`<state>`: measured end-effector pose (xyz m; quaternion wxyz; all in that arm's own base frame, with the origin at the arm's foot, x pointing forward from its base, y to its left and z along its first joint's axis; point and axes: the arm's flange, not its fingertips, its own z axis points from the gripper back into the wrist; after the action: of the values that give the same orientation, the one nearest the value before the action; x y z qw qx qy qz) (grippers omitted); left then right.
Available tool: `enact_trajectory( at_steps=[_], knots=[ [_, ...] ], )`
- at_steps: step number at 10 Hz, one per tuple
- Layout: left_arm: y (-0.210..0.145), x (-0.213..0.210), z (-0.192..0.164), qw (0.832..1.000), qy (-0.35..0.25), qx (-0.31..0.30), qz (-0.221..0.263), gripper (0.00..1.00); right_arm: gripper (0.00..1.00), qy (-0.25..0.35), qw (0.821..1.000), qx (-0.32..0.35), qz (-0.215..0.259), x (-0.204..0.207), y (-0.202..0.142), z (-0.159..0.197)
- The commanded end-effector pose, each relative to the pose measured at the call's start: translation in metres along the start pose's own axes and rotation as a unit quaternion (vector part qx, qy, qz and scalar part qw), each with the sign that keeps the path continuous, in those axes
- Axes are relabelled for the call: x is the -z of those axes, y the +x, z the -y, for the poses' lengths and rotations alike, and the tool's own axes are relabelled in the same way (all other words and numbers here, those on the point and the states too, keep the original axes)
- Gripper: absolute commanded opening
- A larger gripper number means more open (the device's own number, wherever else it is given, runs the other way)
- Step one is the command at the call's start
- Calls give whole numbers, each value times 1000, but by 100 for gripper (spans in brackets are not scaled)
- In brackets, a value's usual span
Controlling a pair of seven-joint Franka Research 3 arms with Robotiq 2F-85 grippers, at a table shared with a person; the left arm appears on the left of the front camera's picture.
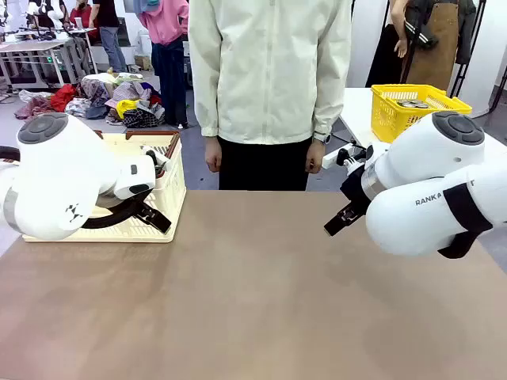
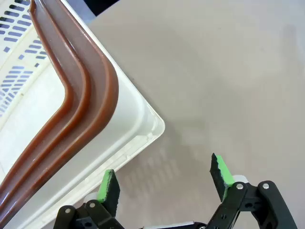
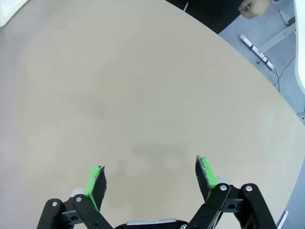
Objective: Place the drinks into the Shopping basket.
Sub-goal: Pick up one drink and place it into the Shopping basket.
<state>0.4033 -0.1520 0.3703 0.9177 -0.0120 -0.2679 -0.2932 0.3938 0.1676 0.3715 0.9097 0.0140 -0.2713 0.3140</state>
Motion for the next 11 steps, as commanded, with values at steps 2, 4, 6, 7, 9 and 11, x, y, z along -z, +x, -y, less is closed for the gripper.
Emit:
enact_trajectory(
  at_steps=[2, 4, 6, 7, 9, 11],
  knots=[
    [0, 0, 0, 1000, 0, 0, 0, 100, 100, 0, 1000, 0, 0, 0, 0, 0],
    [0, 0, 0, 1000, 0, 0, 0, 100, 100, 0, 1000, 0, 0, 0, 0, 0],
    [0, 0, 0, 1000, 0, 0, 0, 100, 100, 0, 1000, 0, 0, 0, 0, 0],
    [0, 0, 0, 1000, 0, 0, 0, 100, 100, 0, 1000, 0, 0, 0, 0, 0],
    [0, 0, 0, 1000, 0, 0, 0, 100, 100, 0, 1000, 0, 0, 0, 0, 0],
    [0, 0, 0, 1000, 0, 0, 0, 100, 100, 0, 1000, 0, 0, 0, 0, 0]
  ],
)
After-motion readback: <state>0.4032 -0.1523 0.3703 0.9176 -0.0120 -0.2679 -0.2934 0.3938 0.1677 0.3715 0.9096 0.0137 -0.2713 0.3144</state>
